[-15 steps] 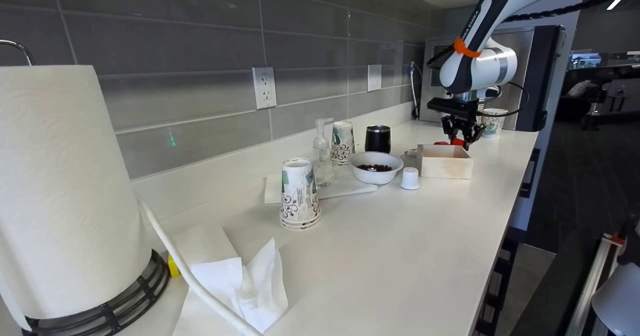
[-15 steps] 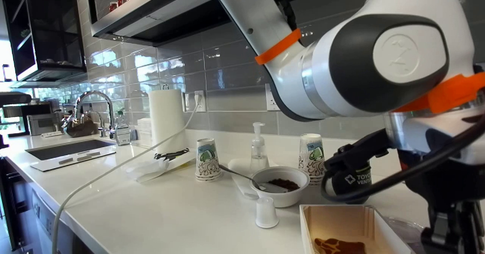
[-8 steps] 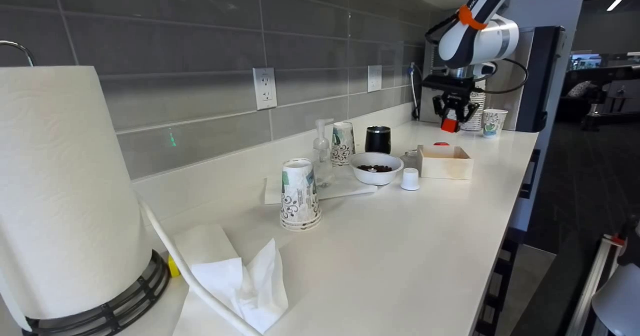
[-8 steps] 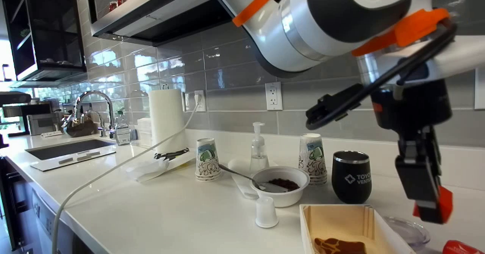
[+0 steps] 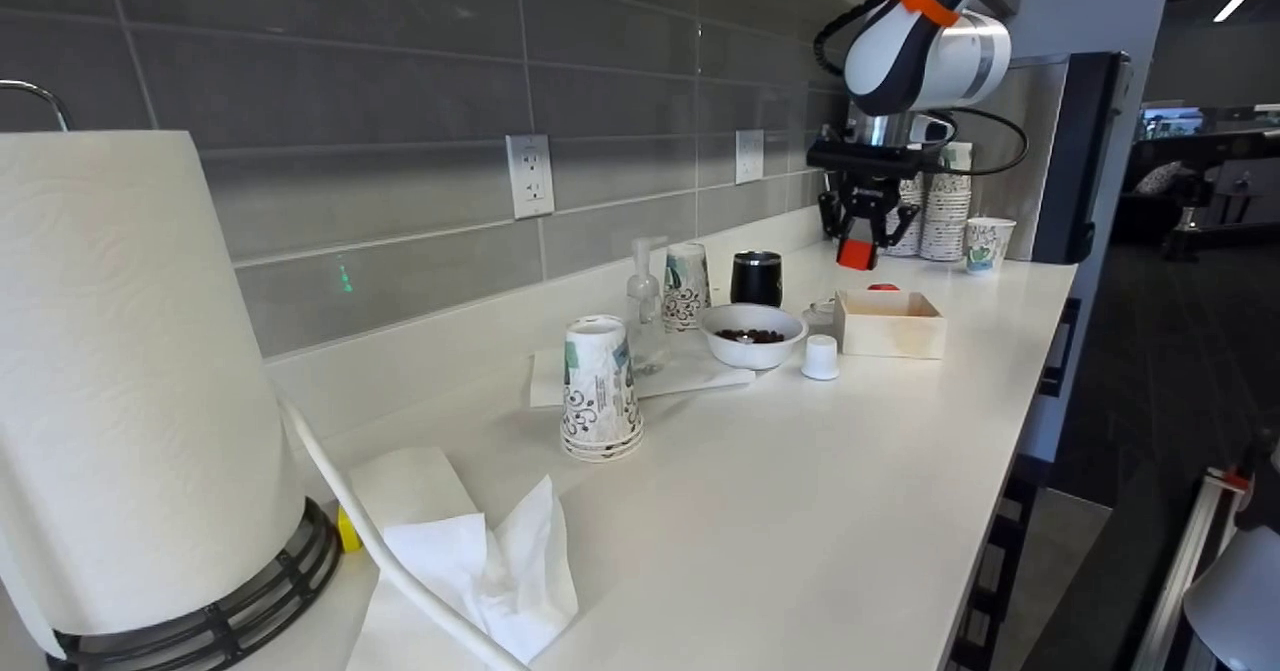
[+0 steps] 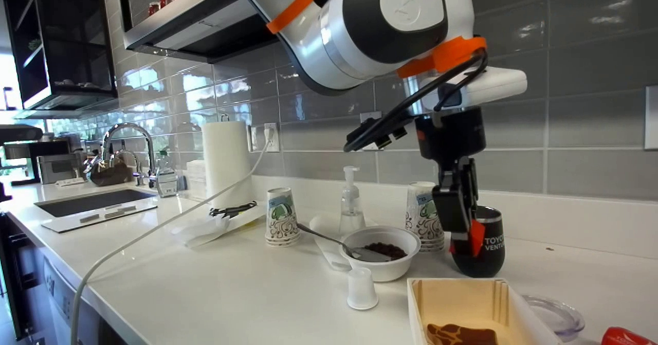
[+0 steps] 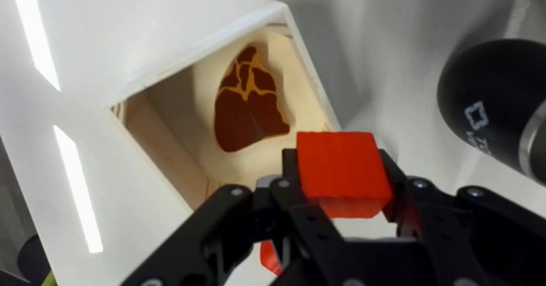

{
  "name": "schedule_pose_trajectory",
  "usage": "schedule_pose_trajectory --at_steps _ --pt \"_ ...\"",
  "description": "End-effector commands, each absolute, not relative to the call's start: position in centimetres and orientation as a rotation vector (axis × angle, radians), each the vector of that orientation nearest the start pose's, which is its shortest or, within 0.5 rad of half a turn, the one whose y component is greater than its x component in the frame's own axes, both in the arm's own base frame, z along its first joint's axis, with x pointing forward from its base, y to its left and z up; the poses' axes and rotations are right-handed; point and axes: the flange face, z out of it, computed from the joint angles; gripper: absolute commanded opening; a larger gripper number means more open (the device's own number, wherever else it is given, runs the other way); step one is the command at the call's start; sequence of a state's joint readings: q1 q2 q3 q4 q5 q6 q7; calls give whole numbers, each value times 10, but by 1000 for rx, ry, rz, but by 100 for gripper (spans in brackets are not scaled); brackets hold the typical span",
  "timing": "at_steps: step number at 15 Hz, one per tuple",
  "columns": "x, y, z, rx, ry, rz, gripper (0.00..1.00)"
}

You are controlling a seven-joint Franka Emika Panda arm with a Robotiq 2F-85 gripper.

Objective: Put the pizza, orange block and orange object inside the wooden box.

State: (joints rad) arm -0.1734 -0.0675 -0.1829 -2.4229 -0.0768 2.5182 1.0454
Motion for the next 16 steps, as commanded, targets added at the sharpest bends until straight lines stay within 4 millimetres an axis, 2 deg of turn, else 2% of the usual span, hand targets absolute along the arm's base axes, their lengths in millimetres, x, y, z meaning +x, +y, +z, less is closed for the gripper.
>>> schedule_pose_trajectory --at_steps 1,6,7,9,12,16 --pt "435 -168 348 -2468 1961 -186 19" --pt "414 -177 332 -2476 2016 -174 19" --pt "410 -177 331 -2475 2024 -174 69" --pt "405 -180 332 -2467 2047 -188 74" --pt "400 -190 340 -2424 2092 -225 99" --pt "396 -220 354 -2343 2184 -294 100"
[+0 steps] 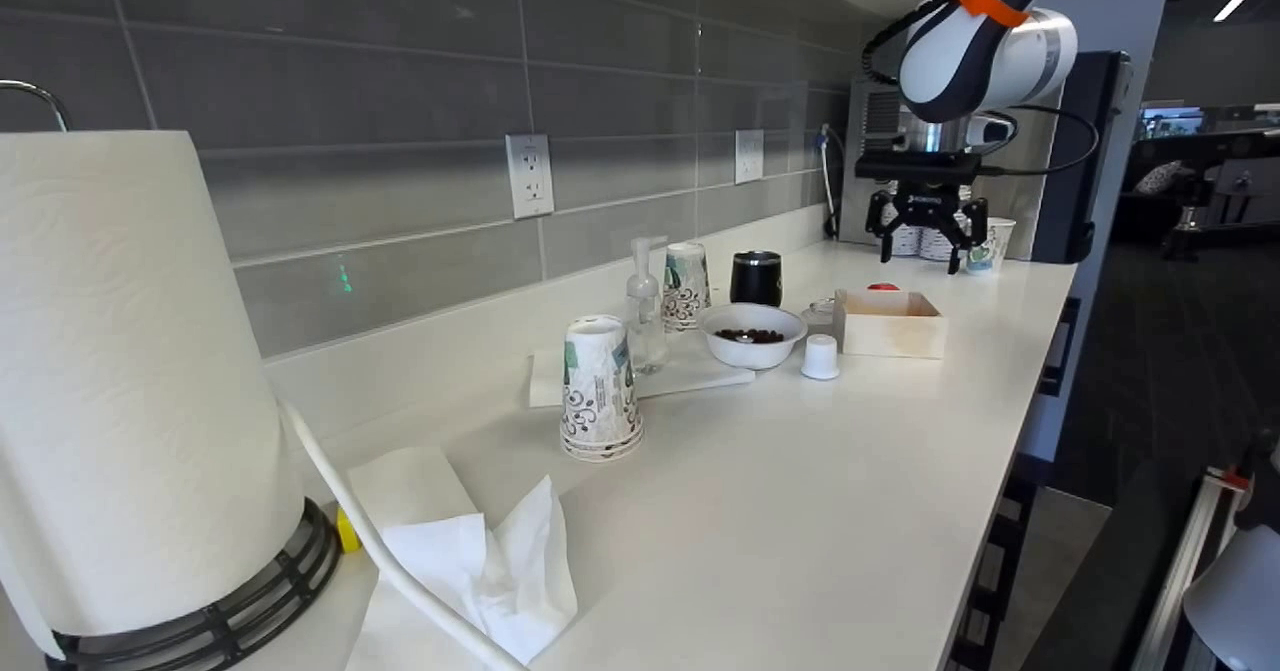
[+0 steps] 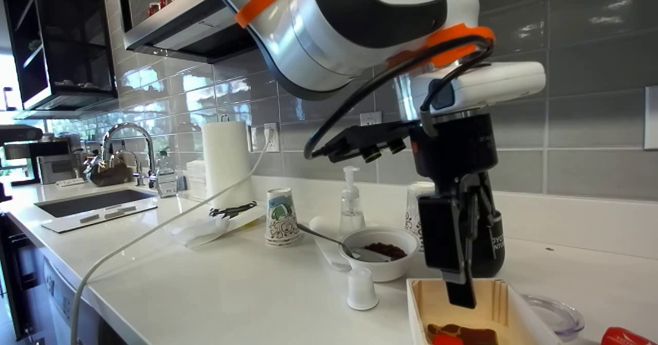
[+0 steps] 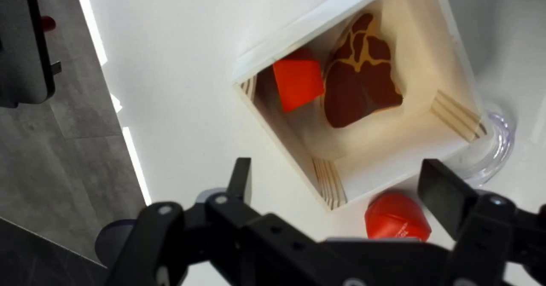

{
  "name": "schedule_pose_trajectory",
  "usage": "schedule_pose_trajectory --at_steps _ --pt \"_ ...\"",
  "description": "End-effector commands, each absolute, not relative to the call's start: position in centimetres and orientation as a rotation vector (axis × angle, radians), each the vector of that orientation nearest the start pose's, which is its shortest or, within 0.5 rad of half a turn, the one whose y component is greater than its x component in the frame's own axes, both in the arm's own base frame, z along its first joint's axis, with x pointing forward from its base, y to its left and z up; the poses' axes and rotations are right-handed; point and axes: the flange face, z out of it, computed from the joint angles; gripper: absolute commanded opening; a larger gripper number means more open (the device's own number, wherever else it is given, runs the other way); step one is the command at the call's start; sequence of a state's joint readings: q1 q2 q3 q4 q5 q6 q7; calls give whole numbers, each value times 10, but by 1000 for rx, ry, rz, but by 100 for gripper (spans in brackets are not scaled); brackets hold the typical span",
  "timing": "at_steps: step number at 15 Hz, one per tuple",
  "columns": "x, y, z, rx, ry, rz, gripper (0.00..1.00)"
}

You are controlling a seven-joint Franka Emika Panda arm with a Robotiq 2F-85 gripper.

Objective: Put the pizza, orange block and orange object inside the wooden box.

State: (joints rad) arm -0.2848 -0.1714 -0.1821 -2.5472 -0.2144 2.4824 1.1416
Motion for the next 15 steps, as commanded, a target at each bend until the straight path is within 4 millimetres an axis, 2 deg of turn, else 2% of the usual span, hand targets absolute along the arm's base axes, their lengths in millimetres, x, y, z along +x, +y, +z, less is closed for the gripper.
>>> schedule_pose_trajectory --at_steps 1,4,10,15 --pt "396 -229 356 -2325 2209 -306 100" --pt "400 -251 356 -2305 2210 -319 100" --pt "433 -270 354 -2396 2042 -320 100" --pt "462 -289 330 -2454 1984 -268 100"
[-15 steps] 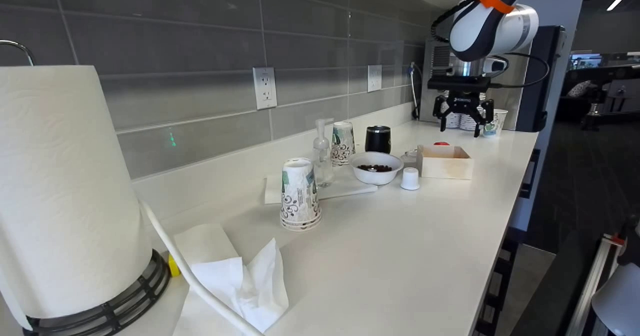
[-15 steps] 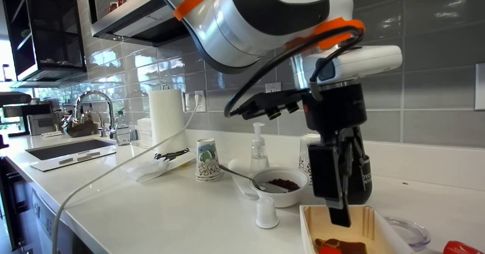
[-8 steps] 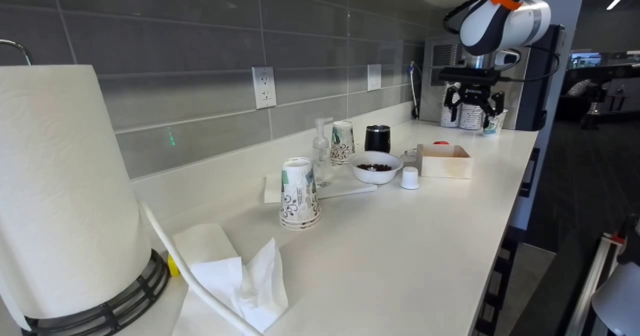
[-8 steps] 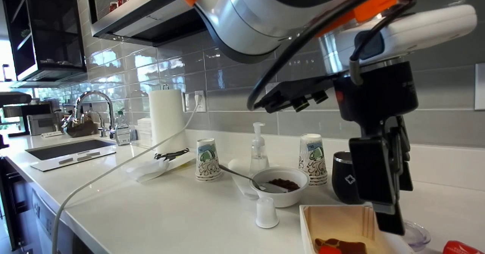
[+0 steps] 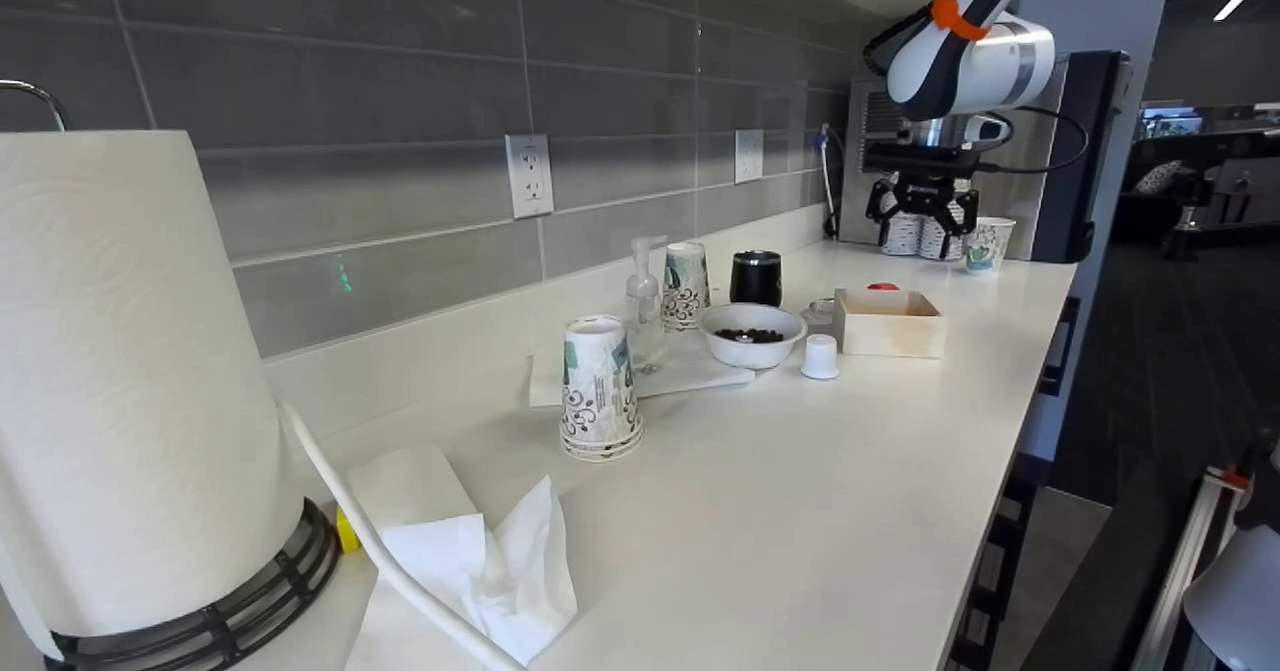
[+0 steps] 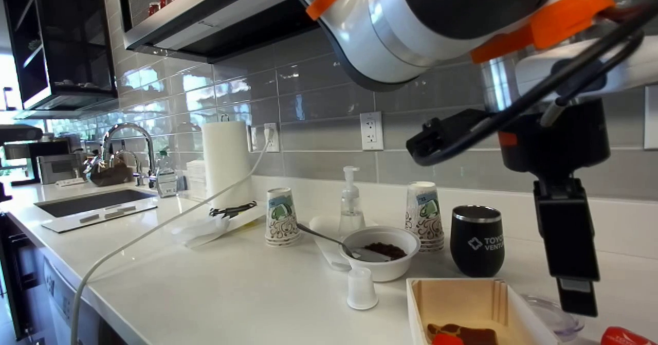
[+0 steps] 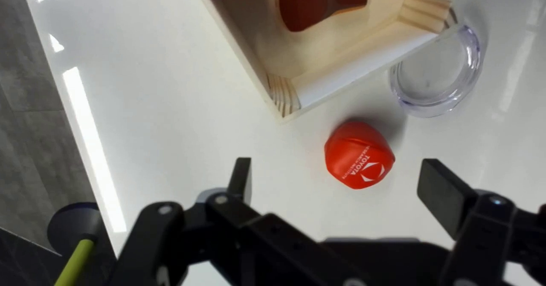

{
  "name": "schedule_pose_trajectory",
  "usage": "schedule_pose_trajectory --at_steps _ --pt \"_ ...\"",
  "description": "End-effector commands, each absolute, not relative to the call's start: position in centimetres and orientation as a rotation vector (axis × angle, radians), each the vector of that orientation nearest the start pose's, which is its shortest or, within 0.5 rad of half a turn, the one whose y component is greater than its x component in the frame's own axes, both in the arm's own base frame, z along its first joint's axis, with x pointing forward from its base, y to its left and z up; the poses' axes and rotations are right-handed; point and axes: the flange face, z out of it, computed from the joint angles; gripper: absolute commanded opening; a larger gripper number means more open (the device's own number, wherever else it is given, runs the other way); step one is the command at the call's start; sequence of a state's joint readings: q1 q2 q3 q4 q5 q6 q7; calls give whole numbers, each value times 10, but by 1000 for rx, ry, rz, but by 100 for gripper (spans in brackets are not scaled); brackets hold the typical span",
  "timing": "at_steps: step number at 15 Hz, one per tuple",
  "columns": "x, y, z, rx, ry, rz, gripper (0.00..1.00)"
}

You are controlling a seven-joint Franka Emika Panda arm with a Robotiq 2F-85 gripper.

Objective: Put the pizza, orange block and orange object inside the wooden box.

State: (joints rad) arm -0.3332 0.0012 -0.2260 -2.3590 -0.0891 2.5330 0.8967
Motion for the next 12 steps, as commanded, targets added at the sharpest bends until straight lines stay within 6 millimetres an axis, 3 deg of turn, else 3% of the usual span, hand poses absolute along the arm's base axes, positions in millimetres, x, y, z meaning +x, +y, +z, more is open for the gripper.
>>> schedule_pose_trajectory --at_steps 1,12 --pt "467 -293 323 -2452 1993 -261 100" --pt "519 -320 272 -2445 2112 -245 100"
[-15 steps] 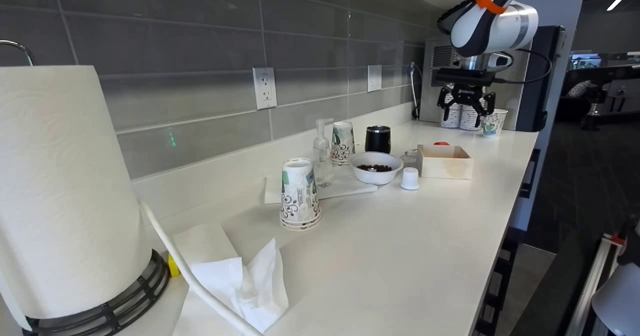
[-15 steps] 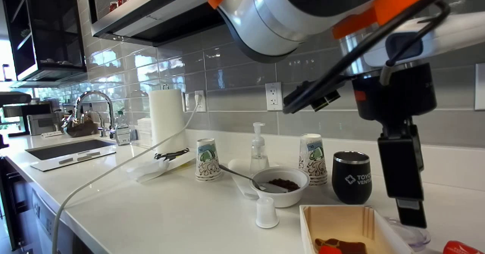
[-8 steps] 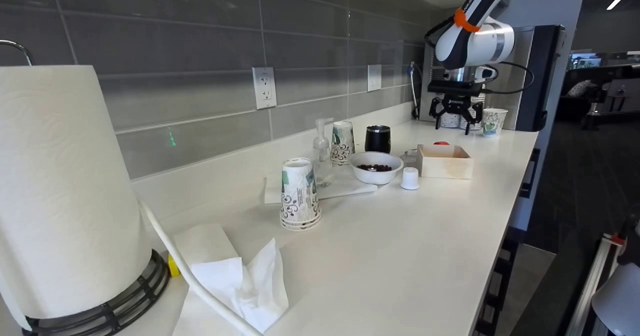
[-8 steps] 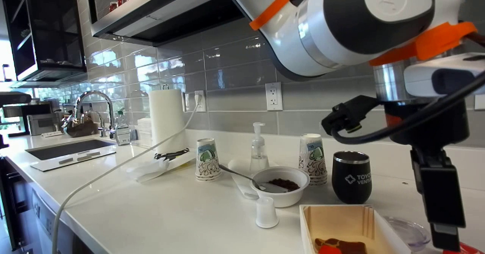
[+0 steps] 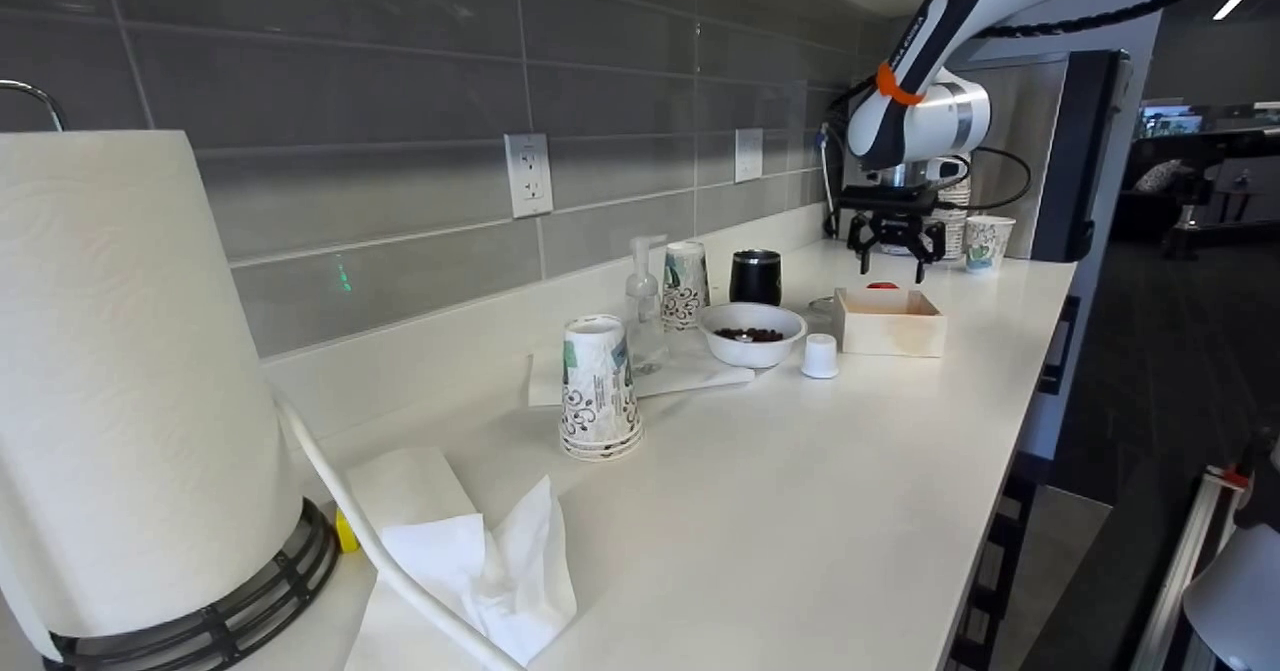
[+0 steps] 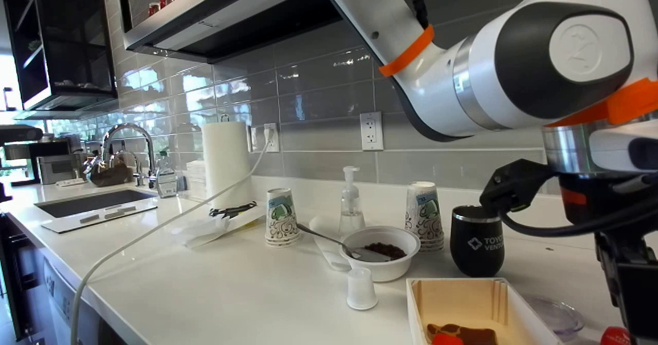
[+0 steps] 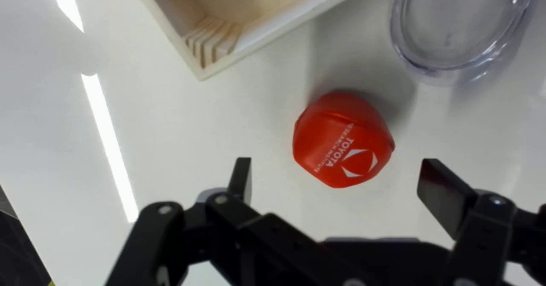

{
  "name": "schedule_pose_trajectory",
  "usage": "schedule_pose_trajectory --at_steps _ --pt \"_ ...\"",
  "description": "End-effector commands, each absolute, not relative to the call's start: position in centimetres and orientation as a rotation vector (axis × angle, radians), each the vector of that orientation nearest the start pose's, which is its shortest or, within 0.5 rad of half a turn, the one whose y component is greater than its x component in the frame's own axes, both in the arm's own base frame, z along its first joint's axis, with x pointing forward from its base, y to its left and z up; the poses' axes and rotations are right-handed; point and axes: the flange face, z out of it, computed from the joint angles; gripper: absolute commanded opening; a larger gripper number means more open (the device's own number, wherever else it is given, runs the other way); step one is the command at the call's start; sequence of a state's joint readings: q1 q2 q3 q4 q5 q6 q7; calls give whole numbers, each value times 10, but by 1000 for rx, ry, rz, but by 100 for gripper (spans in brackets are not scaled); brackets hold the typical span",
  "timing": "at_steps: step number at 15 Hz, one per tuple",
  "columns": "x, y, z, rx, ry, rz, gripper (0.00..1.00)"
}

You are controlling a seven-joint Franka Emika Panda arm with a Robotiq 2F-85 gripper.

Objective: Put the pizza, orange block and orange object inside the wooden box.

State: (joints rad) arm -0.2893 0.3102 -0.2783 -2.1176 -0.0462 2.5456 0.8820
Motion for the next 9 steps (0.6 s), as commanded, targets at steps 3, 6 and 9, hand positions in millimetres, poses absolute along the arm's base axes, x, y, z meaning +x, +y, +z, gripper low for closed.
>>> schedule_pose_trajectory --at_steps 3,6,9 --pt "529 -320 256 -2454 2131 -225 100" --pt "534 -319 243 -2456 2133 -213 66" --pt "535 -322 243 -2458 2145 -219 42"
